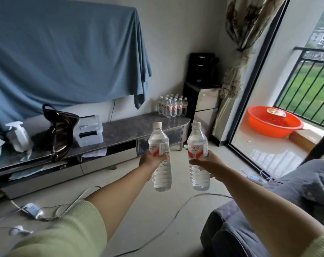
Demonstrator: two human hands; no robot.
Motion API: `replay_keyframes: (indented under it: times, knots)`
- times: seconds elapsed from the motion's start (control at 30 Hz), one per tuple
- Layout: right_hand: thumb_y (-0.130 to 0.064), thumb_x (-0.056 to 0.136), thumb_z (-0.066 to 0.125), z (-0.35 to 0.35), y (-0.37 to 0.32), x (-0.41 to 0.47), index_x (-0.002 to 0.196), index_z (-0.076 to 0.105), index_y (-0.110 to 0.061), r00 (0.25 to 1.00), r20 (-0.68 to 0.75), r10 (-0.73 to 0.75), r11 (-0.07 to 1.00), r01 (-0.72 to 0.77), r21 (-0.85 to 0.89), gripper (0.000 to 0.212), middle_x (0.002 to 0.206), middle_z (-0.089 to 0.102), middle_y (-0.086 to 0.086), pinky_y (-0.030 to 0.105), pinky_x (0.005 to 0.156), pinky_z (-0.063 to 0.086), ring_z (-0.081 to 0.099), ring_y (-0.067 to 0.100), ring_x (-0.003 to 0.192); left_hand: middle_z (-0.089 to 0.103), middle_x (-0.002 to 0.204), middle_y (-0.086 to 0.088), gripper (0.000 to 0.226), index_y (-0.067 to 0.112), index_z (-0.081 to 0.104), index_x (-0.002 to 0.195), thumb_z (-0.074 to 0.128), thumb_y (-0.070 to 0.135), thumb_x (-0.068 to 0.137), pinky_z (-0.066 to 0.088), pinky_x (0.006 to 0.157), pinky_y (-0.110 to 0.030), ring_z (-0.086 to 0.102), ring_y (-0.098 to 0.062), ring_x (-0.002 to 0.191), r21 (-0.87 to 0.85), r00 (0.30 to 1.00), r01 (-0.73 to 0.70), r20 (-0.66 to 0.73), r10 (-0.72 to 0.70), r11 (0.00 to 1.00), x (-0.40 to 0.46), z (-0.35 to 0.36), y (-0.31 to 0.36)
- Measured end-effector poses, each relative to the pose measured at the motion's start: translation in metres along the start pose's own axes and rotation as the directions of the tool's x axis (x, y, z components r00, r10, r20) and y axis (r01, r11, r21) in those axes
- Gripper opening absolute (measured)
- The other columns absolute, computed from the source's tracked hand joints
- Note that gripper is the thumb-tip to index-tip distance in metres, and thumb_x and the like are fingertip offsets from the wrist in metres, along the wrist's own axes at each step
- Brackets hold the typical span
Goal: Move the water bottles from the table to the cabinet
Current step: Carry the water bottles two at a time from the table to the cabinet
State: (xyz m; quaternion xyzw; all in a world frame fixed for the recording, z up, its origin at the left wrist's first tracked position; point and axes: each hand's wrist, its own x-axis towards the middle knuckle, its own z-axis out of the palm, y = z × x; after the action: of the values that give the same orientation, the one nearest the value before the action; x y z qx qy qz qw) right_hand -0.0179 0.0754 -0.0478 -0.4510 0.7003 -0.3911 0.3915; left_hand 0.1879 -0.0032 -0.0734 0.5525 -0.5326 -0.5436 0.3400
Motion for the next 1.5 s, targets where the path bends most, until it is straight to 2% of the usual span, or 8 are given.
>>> replay_keyframes:
  times: [0.23, 0.5, 0.67, 0.8, 0.93, 1.0, 1.13, 1.5]
  knots:
    - [-0.021, 0.08, 0.078, 0.001, -0.032, 0.11, 0.107, 0.058, -0.018, 0.993, -0.104, 0.061, 0.997, -0.055, 0.058, 0.034, 0.091, 0.068, 0.002, 0.025, 0.055, 0.046, 0.064, 0.014, 0.077, 0.07, 0.099, 0.0, 0.032, 0.018, 0.065, 0.105, 0.078, 0.023, 0.077, 0.047, 0.073, -0.026, 0.064, -0.018, 0.088, 0.025, 0.996, -0.024, 0.081, 0.022, 0.999, 0.122, -0.011, 0.048]
    - [-0.021, 0.079, 0.078, 0.005, -0.038, 0.222, 0.11, 0.058, -0.016, 0.99, -0.094, 0.106, 0.991, -0.097, 0.092, 0.038, 0.095, 0.07, 0.005, 0.028, 0.059, 0.052, 0.068, 0.02, 0.082, 0.067, 0.103, -0.003, 0.036, 0.012, 0.063, 0.113, 0.076, 0.019, 0.08, 0.045, 0.065, -0.023, 0.061, -0.018, 0.087, 0.046, 0.991, 0.025, 0.128, -0.031, 0.999, 0.236, -0.002, 0.068]
    - [-0.012, 0.082, 0.075, -0.005, -0.034, 0.296, 0.105, 0.057, -0.013, 0.995, -0.044, 0.094, 0.99, -0.089, 0.105, 0.029, 0.091, 0.068, 0.006, 0.021, 0.05, 0.05, 0.066, 0.016, 0.075, 0.065, 0.113, -0.007, 0.045, 0.007, 0.057, 0.12, 0.077, 0.015, 0.08, 0.045, 0.081, -0.029, 0.06, -0.021, 0.093, 0.018, 0.984, 0.082, 0.158, -0.084, 0.996, 0.296, 0.02, 0.075]
    - [-0.011, 0.082, 0.075, -0.021, -0.031, 0.374, 0.11, 0.059, -0.007, 0.996, 0.018, 0.087, 0.992, -0.088, 0.085, 0.032, 0.095, 0.069, 0.011, 0.018, 0.049, 0.051, 0.067, 0.018, 0.076, 0.069, 0.109, -0.005, 0.045, 0.018, 0.062, 0.104, 0.085, 0.028, 0.067, 0.051, 0.089, -0.033, 0.065, -0.022, 0.095, 0.043, 0.988, 0.111, 0.107, -0.115, 0.993, 0.368, 0.041, 0.082]
    - [-0.016, 0.076, 0.081, -0.056, -0.029, 0.462, 0.107, 0.065, -0.006, 0.993, 0.049, 0.106, 0.993, -0.109, 0.055, 0.036, 0.098, 0.073, 0.016, 0.035, 0.067, 0.06, 0.072, 0.027, 0.082, 0.071, 0.104, -0.002, 0.076, 0.026, 0.061, 0.095, 0.08, 0.058, 0.029, 0.054, 0.093, -0.042, 0.068, -0.024, 0.095, 0.068, 0.988, 0.151, 0.034, -0.153, 0.986, 0.47, 0.075, 0.082]
    - [-0.021, 0.073, 0.083, -0.079, -0.031, 0.507, 0.102, 0.066, -0.01, 0.994, 0.049, 0.102, 0.993, -0.105, 0.045, 0.035, 0.095, 0.075, 0.014, 0.04, 0.075, 0.061, 0.073, 0.028, 0.084, 0.071, 0.105, -0.004, 0.073, 0.025, 0.061, 0.1, 0.082, 0.054, 0.036, 0.053, 0.093, -0.043, 0.068, -0.025, 0.095, 0.04, 0.985, 0.169, 0.018, -0.17, 0.985, 0.501, 0.093, 0.106]
    - [-0.025, 0.072, 0.085, -0.113, -0.032, 0.573, 0.094, 0.066, -0.019, 0.991, -0.031, 0.129, 0.99, -0.126, 0.061, 0.029, 0.086, 0.075, 0.005, 0.034, 0.069, 0.058, 0.073, 0.023, 0.079, 0.069, 0.102, -0.007, 0.036, 0.024, 0.057, 0.088, 0.086, 0.029, 0.067, 0.053, 0.094, -0.043, 0.067, -0.027, 0.096, -0.013, 0.982, 0.191, 0.005, -0.191, 0.982, 0.546, 0.125, 0.141]
    - [-0.024, 0.069, 0.087, -0.148, -0.004, 0.752, 0.103, 0.066, -0.013, 0.968, -0.088, 0.234, 0.972, -0.233, 0.025, 0.041, 0.091, 0.074, 0.008, 0.036, 0.076, 0.058, 0.072, 0.024, 0.082, 0.067, 0.112, -0.005, 0.054, 0.015, 0.06, 0.118, 0.083, 0.03, 0.071, 0.05, 0.093, -0.036, 0.064, -0.024, 0.102, 0.109, 0.97, 0.186, 0.135, -0.2, 0.977, 0.733, 0.195, 0.156]
